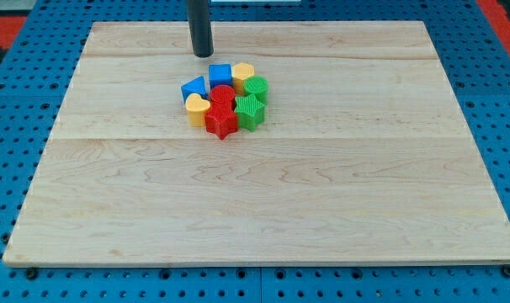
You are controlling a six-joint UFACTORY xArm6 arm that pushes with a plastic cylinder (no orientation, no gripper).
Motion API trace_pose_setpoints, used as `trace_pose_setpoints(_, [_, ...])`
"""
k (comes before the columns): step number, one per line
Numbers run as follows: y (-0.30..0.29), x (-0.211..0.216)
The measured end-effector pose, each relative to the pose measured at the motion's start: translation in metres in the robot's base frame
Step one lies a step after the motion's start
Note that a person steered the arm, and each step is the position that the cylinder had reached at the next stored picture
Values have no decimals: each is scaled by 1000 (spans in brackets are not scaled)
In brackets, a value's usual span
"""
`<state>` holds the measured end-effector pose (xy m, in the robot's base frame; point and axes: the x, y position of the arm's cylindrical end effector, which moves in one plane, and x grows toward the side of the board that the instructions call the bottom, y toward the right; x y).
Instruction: Push the blue cube into the green circle
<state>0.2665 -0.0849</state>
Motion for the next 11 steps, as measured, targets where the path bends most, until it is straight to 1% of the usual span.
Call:
trace_pose_setpoints(2, [0,3])
trace_pose_setpoints(4, [1,48])
trace_pose_setpoints(6, [11,80])
trace_pose_setpoints(8, [76,100])
trace_pose_setpoints(9, [94,96])
trace_pose_setpoints(10, [99,84])
trace_pose_setpoints(11, [97,82])
